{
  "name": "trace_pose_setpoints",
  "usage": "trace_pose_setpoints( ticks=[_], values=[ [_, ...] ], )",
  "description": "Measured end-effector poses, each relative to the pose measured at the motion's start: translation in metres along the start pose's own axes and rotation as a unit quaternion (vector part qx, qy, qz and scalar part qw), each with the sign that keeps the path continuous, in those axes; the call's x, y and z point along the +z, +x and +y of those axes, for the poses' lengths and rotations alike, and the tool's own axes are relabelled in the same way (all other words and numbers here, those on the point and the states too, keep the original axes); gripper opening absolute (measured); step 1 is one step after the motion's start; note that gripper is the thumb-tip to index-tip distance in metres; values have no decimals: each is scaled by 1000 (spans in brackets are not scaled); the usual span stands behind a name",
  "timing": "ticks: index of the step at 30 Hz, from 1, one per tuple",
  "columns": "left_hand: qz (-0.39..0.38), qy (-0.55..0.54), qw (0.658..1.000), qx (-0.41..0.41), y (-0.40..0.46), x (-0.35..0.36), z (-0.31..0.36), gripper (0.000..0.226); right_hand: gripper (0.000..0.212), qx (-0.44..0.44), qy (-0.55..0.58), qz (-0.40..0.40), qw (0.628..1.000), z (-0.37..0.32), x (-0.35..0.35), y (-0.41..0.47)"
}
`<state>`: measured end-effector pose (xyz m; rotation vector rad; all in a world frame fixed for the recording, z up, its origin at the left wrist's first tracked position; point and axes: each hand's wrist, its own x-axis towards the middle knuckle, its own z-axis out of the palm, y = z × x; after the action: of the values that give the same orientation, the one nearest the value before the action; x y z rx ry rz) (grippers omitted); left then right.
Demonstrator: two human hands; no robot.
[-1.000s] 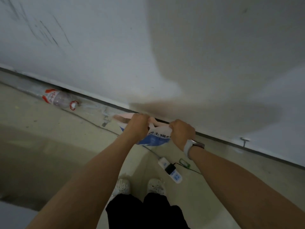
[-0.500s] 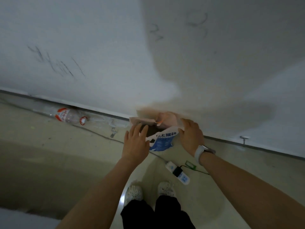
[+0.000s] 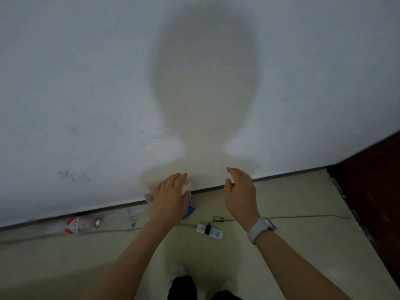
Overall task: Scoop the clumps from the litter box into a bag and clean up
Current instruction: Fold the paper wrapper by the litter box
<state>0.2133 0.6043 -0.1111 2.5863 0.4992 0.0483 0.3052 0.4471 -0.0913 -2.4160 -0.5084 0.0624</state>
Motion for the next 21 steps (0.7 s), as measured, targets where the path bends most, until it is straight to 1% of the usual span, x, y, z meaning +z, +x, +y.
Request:
trace_pose_setpoints(
  ticks=[2,5,6,7,10,12,14,15,17,18,19,21],
  values=[
    [-2,44,998,39,-19,-2,40,44,33,23,8,69,997,10,-41,-37],
    [-42,112,985,121,-48,6,118,35,41,71,-36,132,988,48,-98,-110],
    [-47,118,981,147,-59,15,143,36,42,98,-55,146,983,64,-117,-137],
    [-74,128,974,174,-72,25,170,40,43,132,-71,158,976,80,-138,-167],
    [-111,141,943,280,-120,60,255,48,44,240,-112,199,944,129,-200,-266],
    [-165,166,914,331,-164,88,320,50,44,312,-132,224,914,161,-239,-339],
    [-193,187,883,385,-218,121,385,51,46,389,-131,246,878,192,-277,-414],
    [-205,191,868,409,-244,134,412,51,47,418,-127,253,863,203,-292,-445],
    [-244,180,828,471,-314,166,469,52,49,480,-121,276,824,223,-323,-522],
    [-262,175,806,502,-349,179,495,51,50,504,-122,291,804,229,-337,-557],
    [-281,173,776,537,-386,192,521,51,51,533,-120,310,778,233,-351,-596],
    [-302,166,720,602,-457,213,566,52,54,584,-118,354,721,238,-371,-668]
  ],
)
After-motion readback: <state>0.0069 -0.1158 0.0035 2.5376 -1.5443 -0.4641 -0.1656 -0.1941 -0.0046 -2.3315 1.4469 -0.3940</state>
